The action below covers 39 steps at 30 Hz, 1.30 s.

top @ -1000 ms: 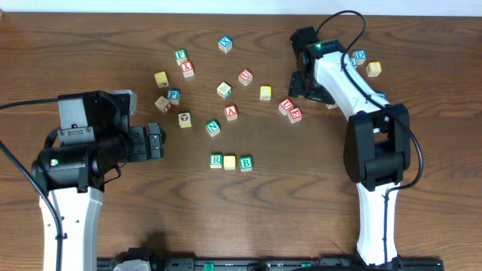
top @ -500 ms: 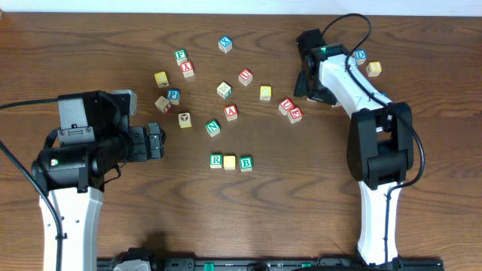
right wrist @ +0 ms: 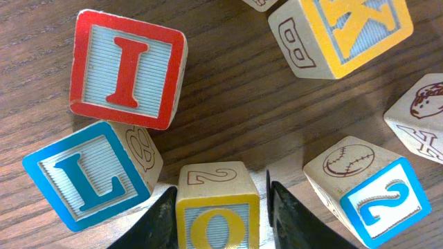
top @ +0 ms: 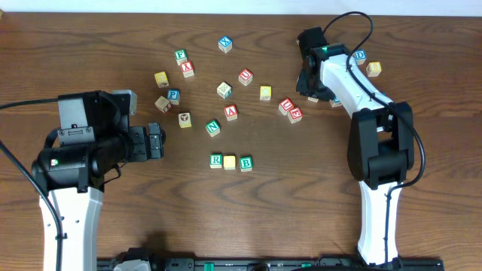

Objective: Spell out ROBOT
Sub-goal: 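Lower the right gripper, close on the yellow O block, and lift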

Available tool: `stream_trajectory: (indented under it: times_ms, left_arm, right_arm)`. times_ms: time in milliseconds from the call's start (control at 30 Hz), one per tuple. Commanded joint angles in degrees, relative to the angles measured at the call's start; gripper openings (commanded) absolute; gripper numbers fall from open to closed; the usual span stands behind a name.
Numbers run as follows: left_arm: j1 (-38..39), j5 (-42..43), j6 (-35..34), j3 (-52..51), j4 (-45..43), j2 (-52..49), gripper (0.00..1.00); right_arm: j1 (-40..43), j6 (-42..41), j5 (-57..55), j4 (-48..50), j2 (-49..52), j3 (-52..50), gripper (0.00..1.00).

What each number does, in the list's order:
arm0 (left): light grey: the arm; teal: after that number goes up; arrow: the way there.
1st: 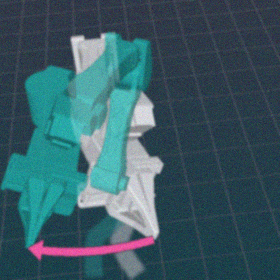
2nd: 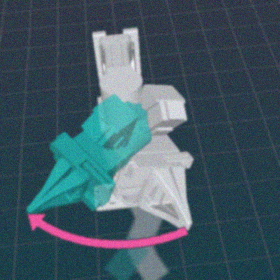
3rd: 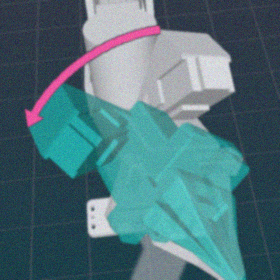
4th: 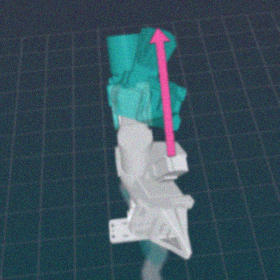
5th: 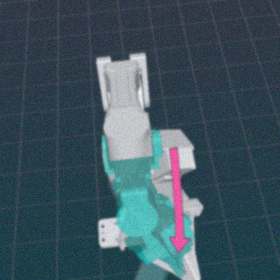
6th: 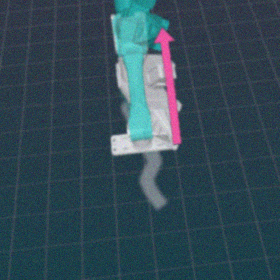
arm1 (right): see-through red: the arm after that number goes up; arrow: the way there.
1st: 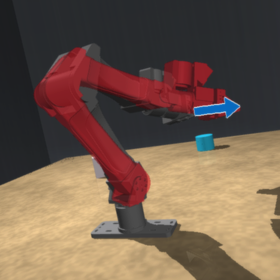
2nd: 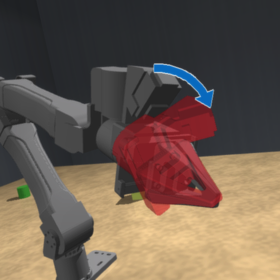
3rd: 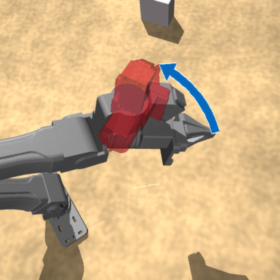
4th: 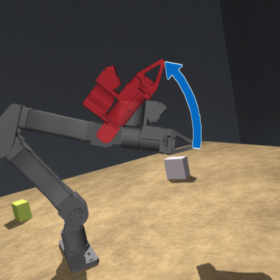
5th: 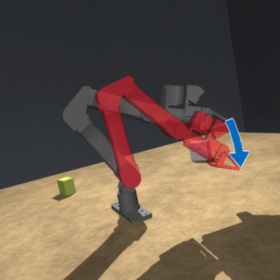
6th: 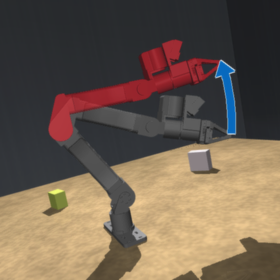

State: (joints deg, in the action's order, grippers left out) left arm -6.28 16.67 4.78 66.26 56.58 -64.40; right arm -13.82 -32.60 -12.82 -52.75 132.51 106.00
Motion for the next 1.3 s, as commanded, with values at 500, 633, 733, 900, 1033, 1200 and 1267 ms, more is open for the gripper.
stream_trajectory:
  times_ms: [500,633,733,900,1033,1200,1267]
  left_arm:
    - [-0.24,0.85,0.76,0.72,0.11,0.09,0.96]
    - [-0.24,0.85,0.76,0.72,0.11,0.09,0.96]
    - [-0.24,0.85,0.76,0.72,0.11,0.09,0.96]
    - [-0.24,0.85,0.76,0.72,0.11,0.09,0.96]
    - [-0.24,0.85,0.76,0.72,0.11,0.09,0.96]
    - [-0.24,0.85,0.76,0.72,0.11,0.09,0.96]
    - [-0.24,0.85,0.76,0.72,0.11,0.09,0.96]
  right_arm:
    - [-0.15,0.42,0.81,1.16,1.03,-0.48,0.25]
    - [-0.13,0.57,2.21,2.25,1.03,-0.48,0.28]
    - [-0.13,0.57,2.49,2.45,1.03,-0.48,0.29]
    - [-0.13,1.25,2.45,2.71,1.03,-0.72,0.29]
    - [-0.13,1.42,2.47,2.62,1.03,-0.76,0.25]
    - [-0.13,1.4,2.51,2.6,1.03,-0.74,0.25]
    - [-0.15,1.4,2.49,2.56,1.03,-0.74,0.24]
